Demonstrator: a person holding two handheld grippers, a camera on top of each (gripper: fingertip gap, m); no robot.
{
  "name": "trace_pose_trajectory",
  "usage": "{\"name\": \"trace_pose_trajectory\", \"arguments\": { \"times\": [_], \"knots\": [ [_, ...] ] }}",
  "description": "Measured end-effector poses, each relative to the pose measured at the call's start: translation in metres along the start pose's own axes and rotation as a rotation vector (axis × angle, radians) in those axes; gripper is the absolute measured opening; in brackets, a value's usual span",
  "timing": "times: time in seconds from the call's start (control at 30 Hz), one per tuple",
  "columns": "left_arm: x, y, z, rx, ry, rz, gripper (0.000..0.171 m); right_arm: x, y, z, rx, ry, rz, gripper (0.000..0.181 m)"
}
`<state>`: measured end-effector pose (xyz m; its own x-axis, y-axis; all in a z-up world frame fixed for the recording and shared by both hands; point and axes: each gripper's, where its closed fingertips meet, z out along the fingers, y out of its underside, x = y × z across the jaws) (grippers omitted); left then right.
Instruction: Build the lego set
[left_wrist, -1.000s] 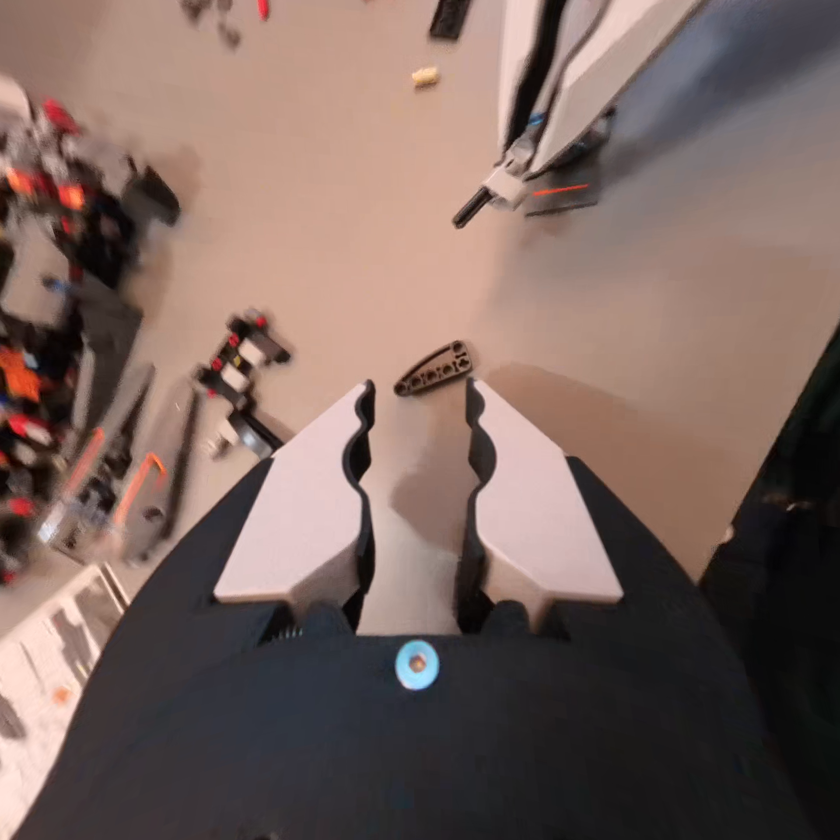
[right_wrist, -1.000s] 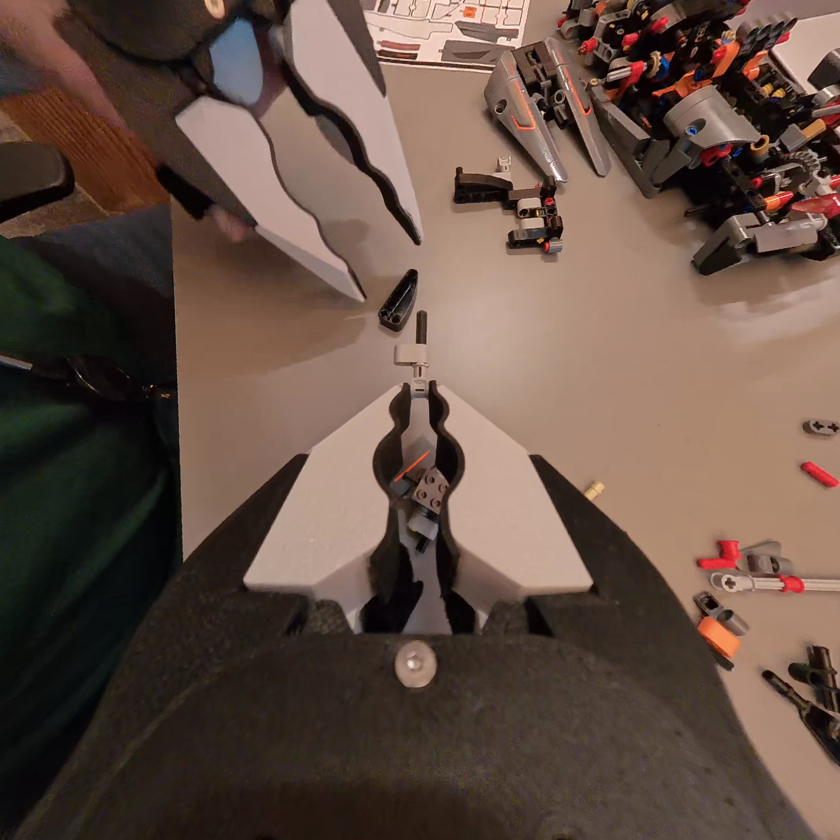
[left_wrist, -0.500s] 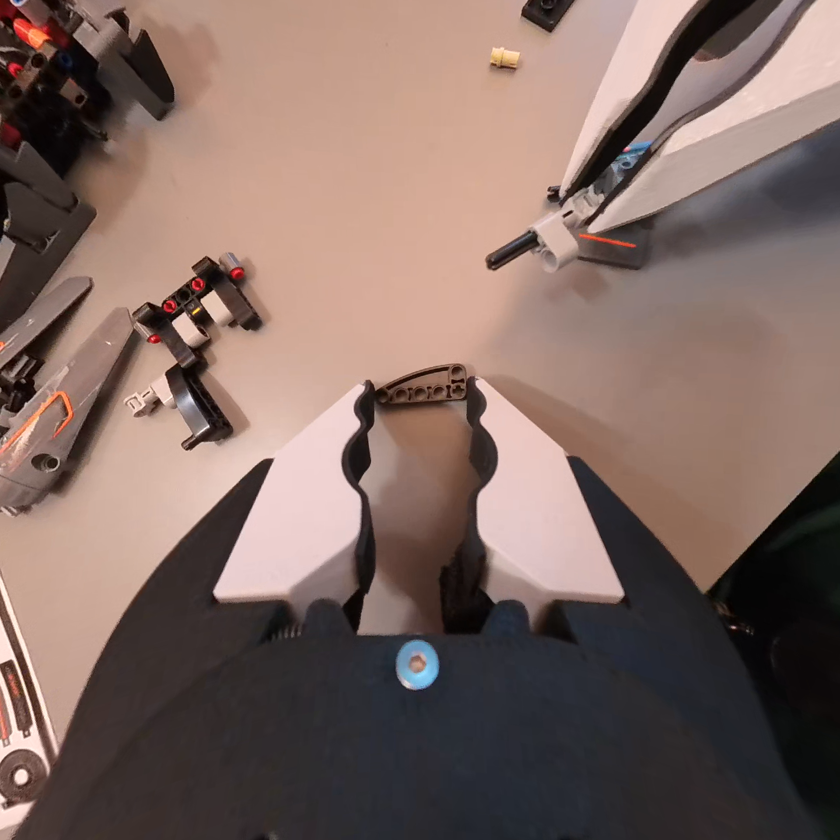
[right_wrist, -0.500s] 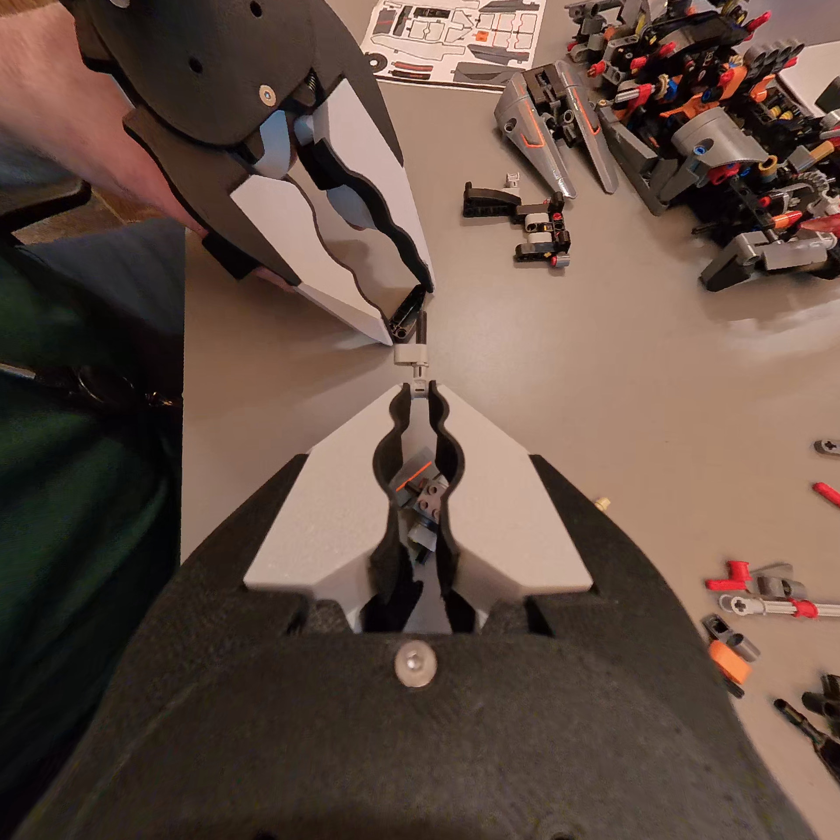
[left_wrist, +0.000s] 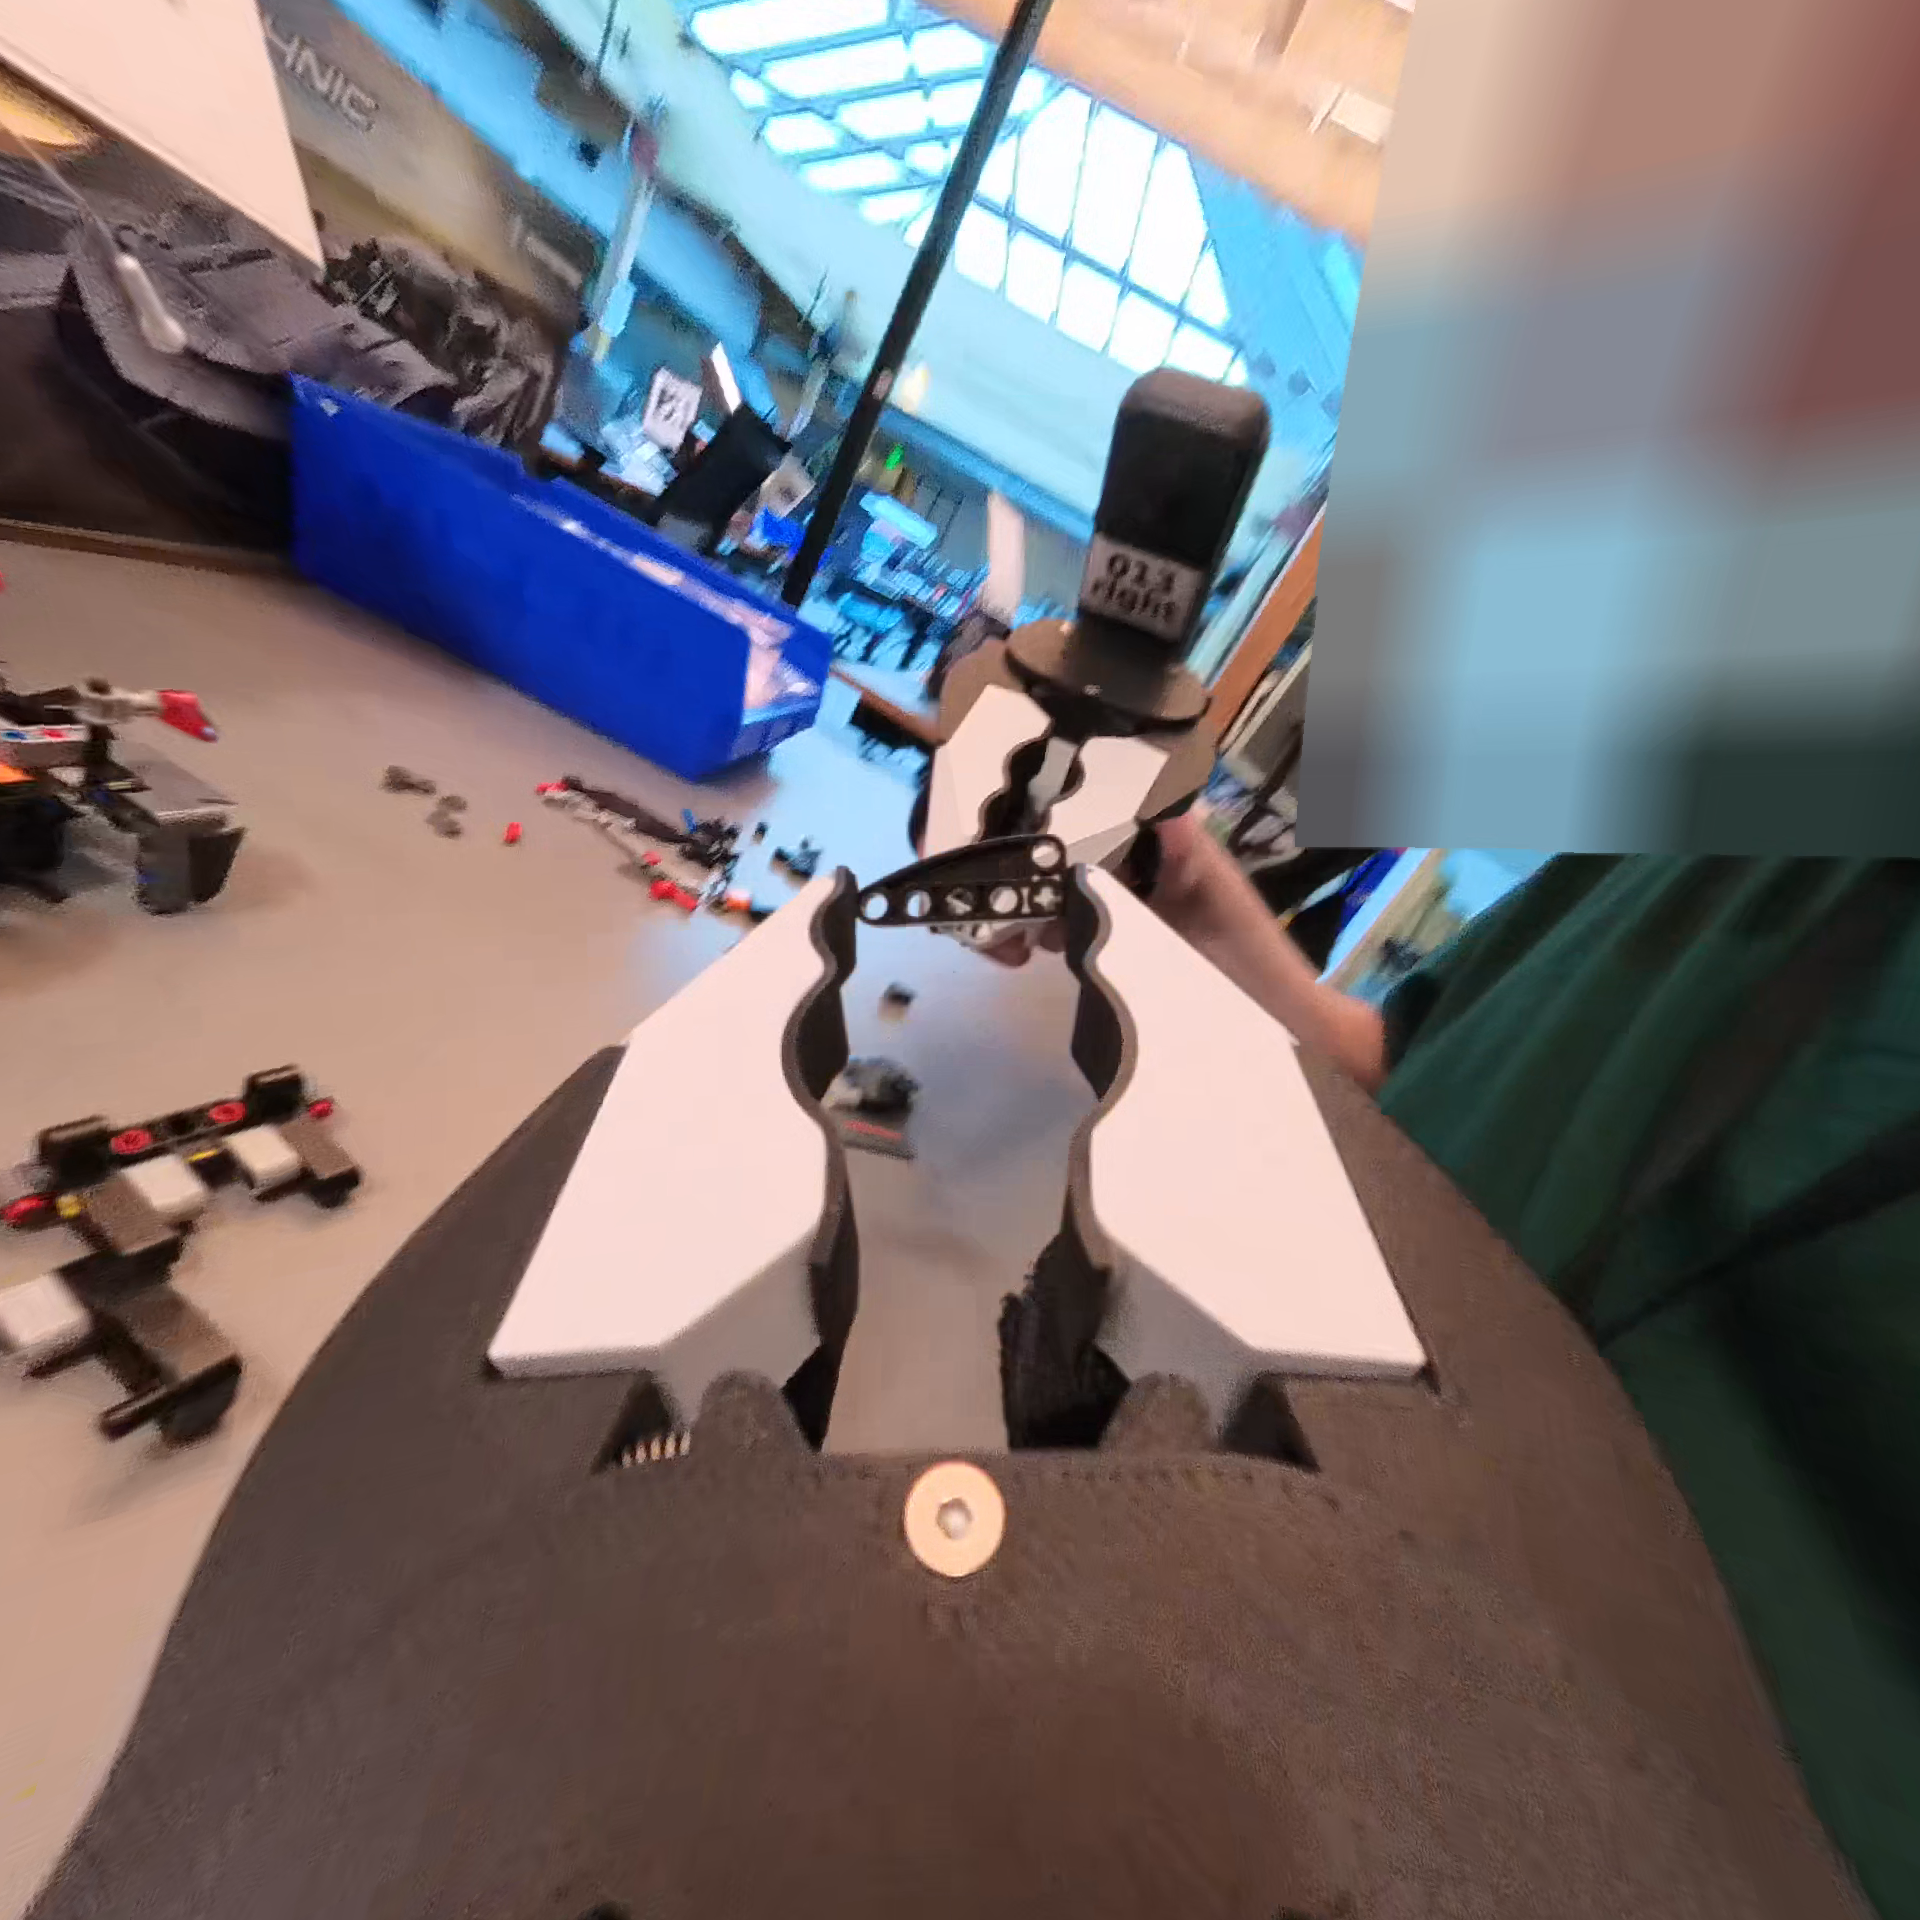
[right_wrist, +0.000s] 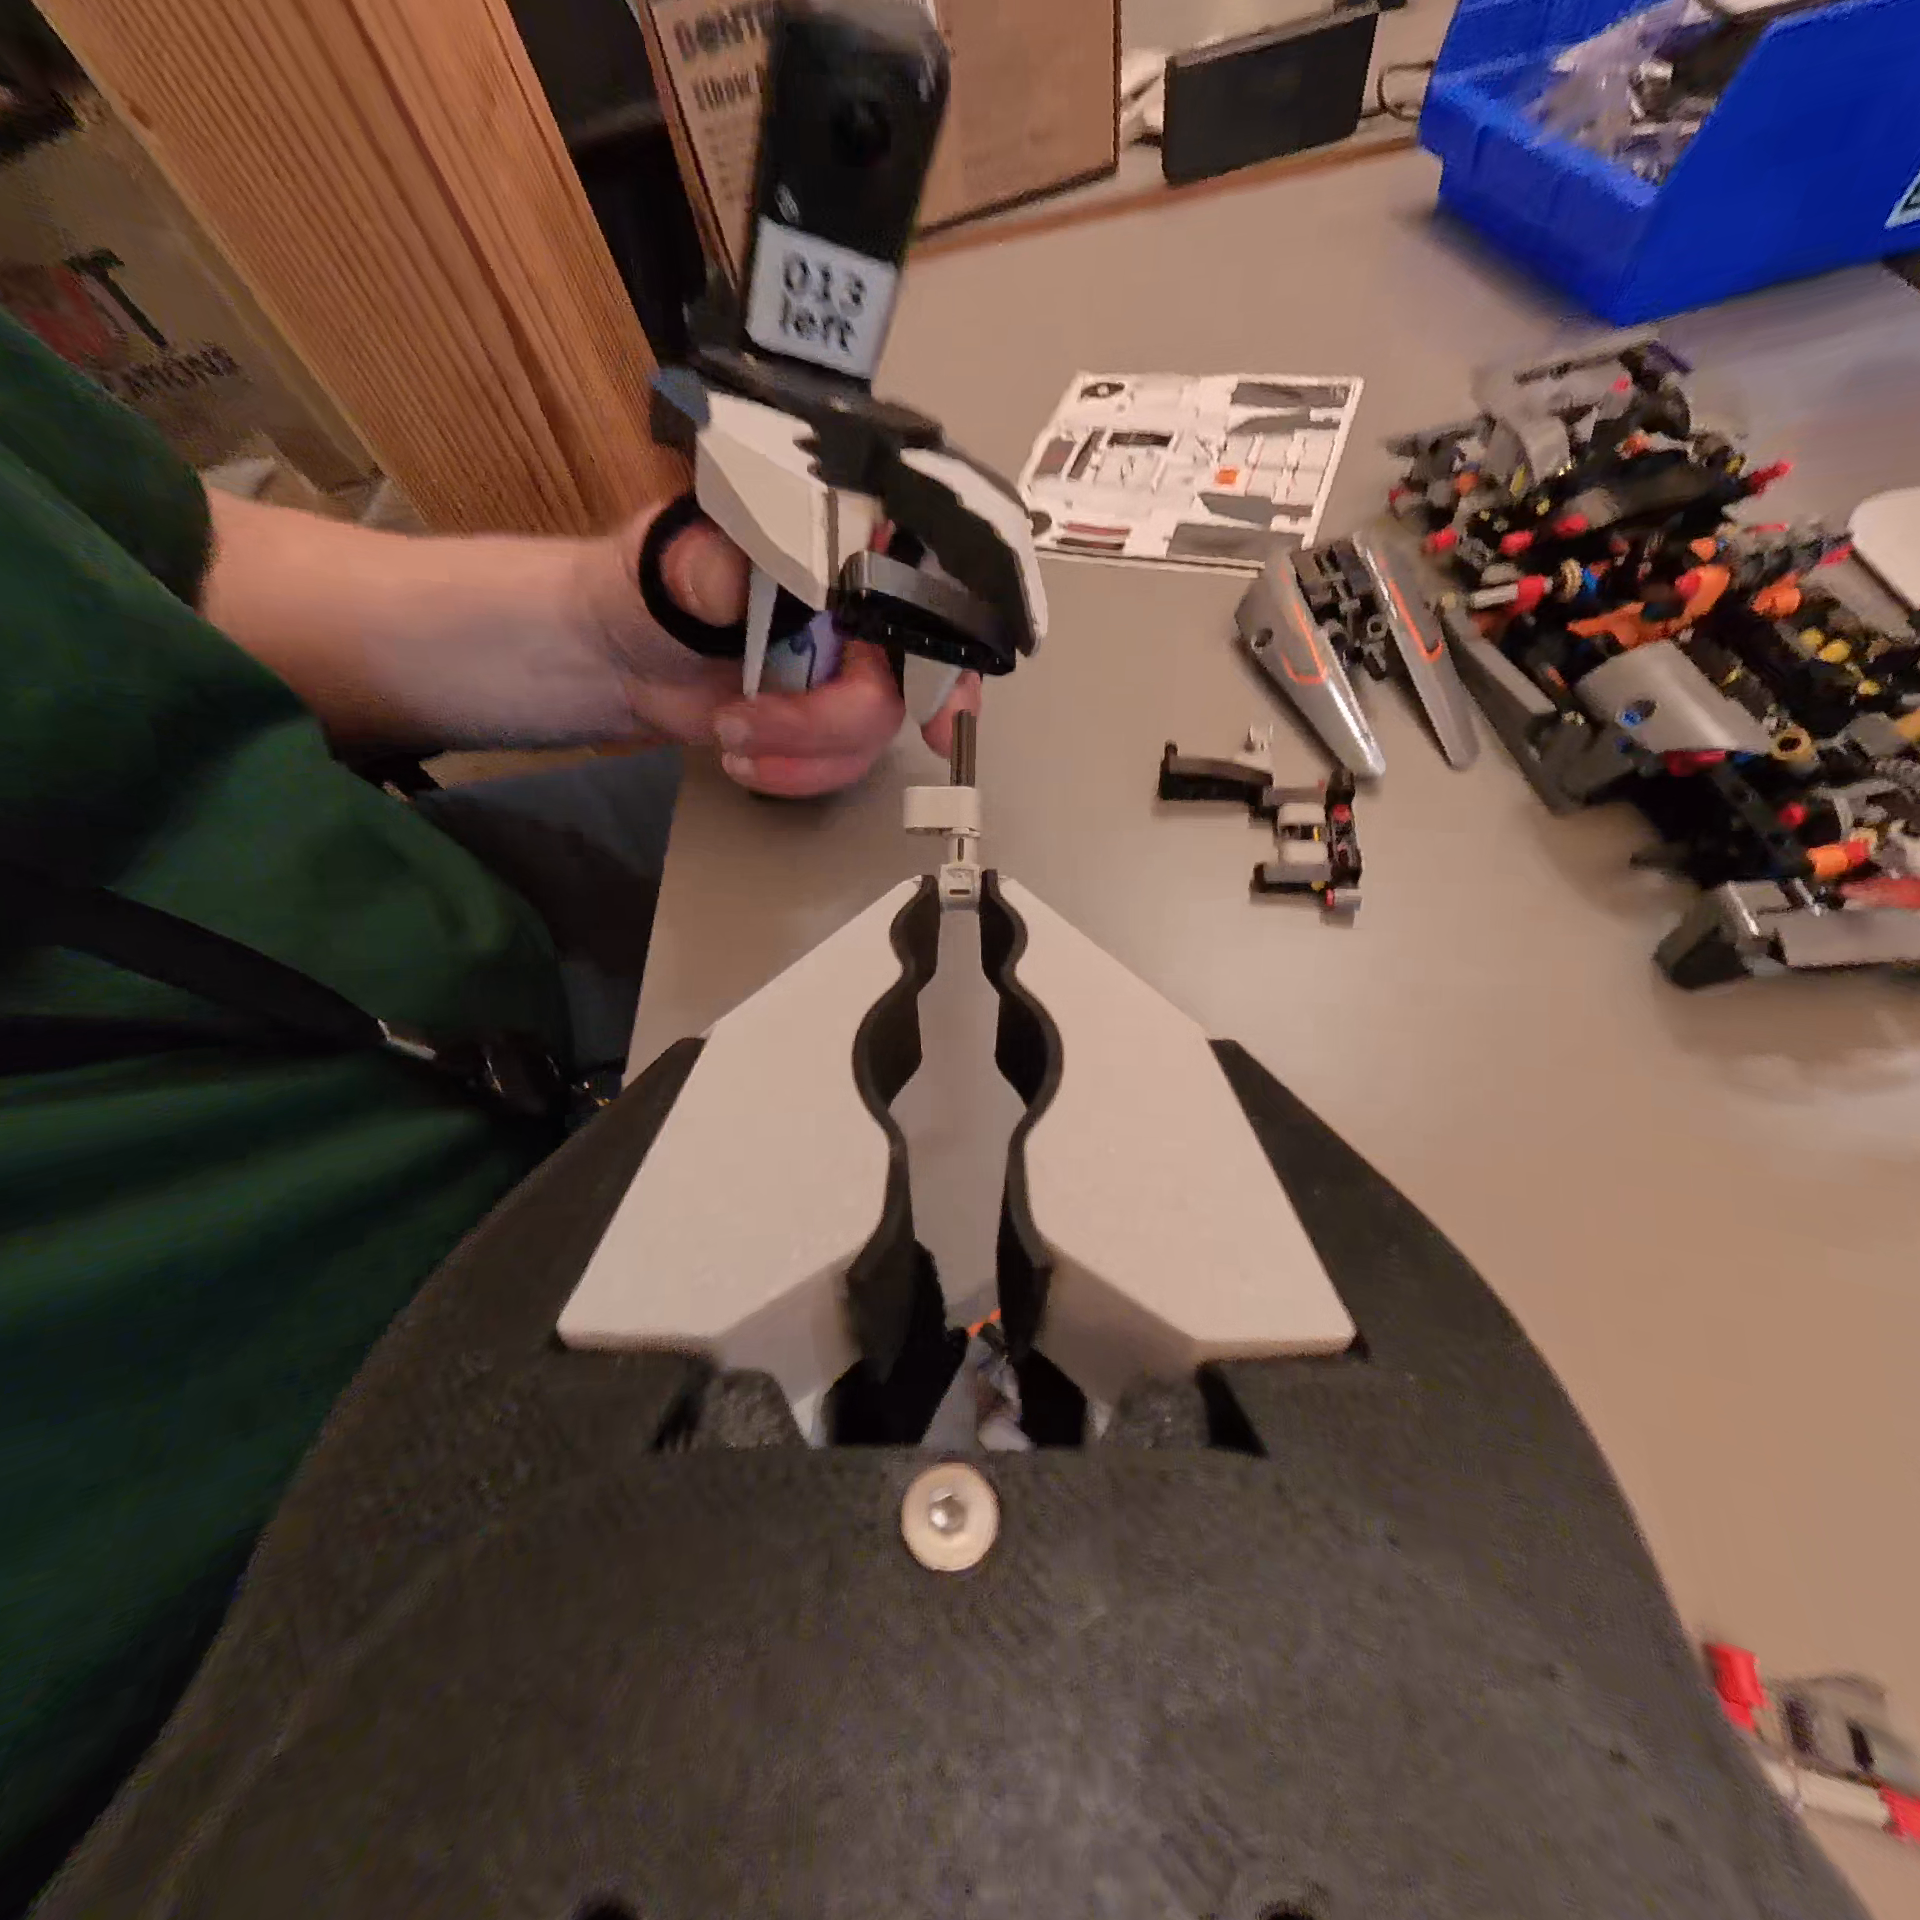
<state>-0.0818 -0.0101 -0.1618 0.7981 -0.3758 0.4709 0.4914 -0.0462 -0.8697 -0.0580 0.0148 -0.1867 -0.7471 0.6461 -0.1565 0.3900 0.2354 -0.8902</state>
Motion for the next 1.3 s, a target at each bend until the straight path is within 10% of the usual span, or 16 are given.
{"name": "trace_pose_trajectory", "arguments": {
  "times": [1.3],
  "knots": [
    [-0.016, -0.021, -0.007, 0.039, 0.112, 0.034, 0.038, 0.029, -0.012, 0.014, -0.034, 0.009, 0.05, 0.006]
  ]
}}
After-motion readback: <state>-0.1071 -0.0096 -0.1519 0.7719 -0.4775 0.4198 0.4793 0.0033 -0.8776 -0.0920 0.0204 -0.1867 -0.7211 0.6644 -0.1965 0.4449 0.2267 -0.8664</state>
